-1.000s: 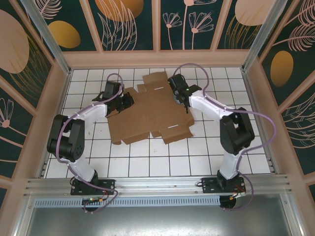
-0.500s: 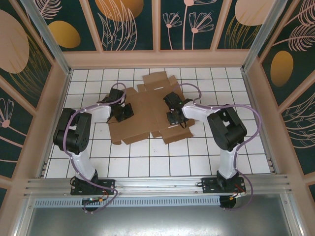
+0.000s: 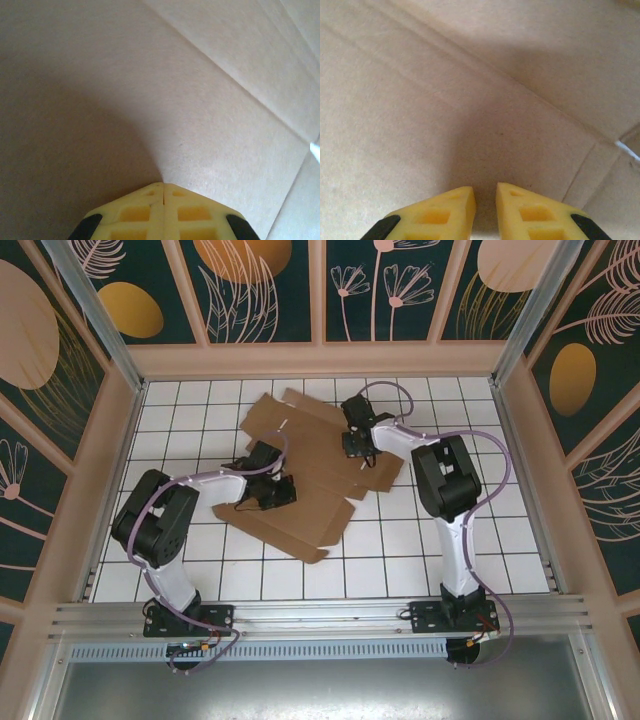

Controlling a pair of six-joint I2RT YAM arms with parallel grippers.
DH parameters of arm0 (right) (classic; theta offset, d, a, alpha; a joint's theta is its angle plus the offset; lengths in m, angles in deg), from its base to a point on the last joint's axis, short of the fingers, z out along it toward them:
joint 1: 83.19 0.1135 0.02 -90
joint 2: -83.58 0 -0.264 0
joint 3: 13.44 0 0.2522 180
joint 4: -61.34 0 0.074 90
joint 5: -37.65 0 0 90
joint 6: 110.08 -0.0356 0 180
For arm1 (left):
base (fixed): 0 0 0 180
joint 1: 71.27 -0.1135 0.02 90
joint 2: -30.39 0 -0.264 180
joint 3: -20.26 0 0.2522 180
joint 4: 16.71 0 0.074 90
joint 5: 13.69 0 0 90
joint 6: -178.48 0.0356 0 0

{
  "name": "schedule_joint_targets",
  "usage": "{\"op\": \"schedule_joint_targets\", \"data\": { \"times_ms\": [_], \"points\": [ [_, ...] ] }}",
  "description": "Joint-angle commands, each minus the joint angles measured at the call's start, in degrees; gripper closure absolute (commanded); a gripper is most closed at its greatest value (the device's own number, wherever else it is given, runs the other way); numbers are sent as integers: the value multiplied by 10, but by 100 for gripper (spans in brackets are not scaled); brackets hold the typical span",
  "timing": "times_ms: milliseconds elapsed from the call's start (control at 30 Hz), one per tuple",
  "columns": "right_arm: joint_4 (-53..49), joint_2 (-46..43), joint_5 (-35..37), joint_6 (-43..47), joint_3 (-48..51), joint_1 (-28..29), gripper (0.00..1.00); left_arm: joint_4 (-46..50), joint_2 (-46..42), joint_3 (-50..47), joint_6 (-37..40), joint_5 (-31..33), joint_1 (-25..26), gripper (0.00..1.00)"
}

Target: Fold the paper box

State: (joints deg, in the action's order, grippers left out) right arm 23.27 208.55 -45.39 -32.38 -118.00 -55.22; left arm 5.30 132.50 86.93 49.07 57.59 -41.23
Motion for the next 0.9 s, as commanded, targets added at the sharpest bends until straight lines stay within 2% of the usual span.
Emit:
{"op": "schedule_joint_targets", "data": {
  "times_ms": [0, 133, 333, 400, 567, 667, 867],
  "points": [
    [-29, 49, -70, 16, -25, 11, 77, 28, 38, 23, 15, -27, 24, 99],
    [-26, 54, -114, 30, -36, 11, 74, 28, 61, 70, 28, -47, 45, 95],
    [-32, 58, -153, 45, -31, 17, 73, 39, 134, 136, 29, -69, 80, 97],
    [-31, 52, -157, 51, -19, 19, 73, 60, 140, 156, 42, -59, 88, 97],
    [-19, 23, -146, 48, 25, 17, 73, 80, 109, 167, 46, -44, 89, 96],
    [-11, -12, -137, 41, 37, 15, 70, 117, 91, 211, 67, -22, 87, 94],
    [11, -101, -142, 4, 37, -23, 61, 130, 77, 293, 68, -10, 46, 92]
  ]
}}
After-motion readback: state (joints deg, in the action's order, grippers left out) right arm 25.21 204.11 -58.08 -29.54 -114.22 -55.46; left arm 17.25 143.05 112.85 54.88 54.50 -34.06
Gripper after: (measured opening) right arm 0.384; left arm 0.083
